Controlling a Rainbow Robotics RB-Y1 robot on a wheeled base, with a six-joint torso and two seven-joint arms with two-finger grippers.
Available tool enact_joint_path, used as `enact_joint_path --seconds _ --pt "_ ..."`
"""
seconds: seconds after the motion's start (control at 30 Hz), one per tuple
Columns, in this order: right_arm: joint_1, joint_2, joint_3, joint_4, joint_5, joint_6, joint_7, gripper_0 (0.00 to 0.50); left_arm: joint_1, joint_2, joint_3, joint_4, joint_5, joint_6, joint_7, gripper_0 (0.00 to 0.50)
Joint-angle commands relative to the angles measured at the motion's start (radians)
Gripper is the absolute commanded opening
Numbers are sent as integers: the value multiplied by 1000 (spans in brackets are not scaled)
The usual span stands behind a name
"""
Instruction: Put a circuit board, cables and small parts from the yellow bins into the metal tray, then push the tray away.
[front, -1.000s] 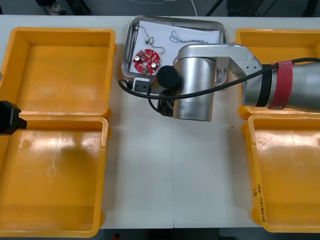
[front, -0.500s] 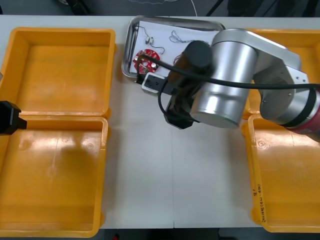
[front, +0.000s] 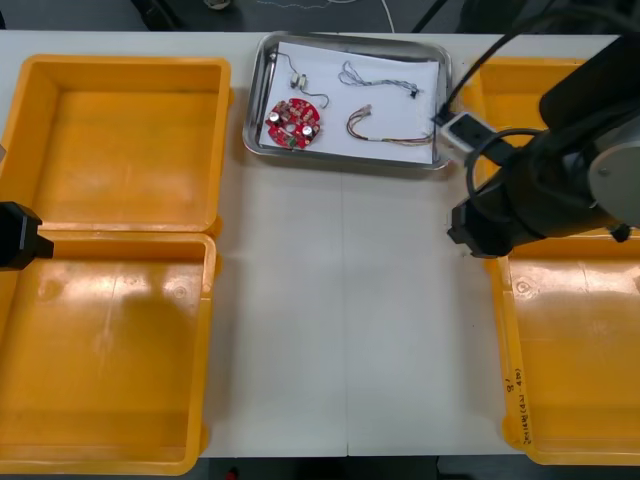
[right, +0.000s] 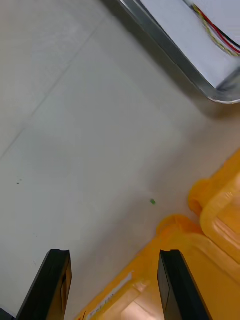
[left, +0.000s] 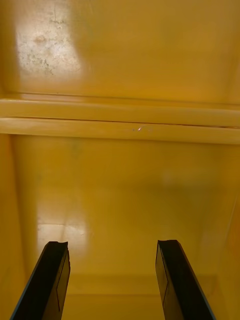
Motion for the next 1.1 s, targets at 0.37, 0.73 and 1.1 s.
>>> enact_joint_path --seconds 0.37,0.73,1.1 --pt "160 5 -381 25 30 10 -164 500 12 42 30 -29 6 6 -80 500" --pt "181 -12 -503 169 55 10 -113 500 12 42 30 -29 6 6 -80 500" --pt "321 -87 -507 180 56 -29 -93 500 12 42 30 -29 6 6 -80 500"
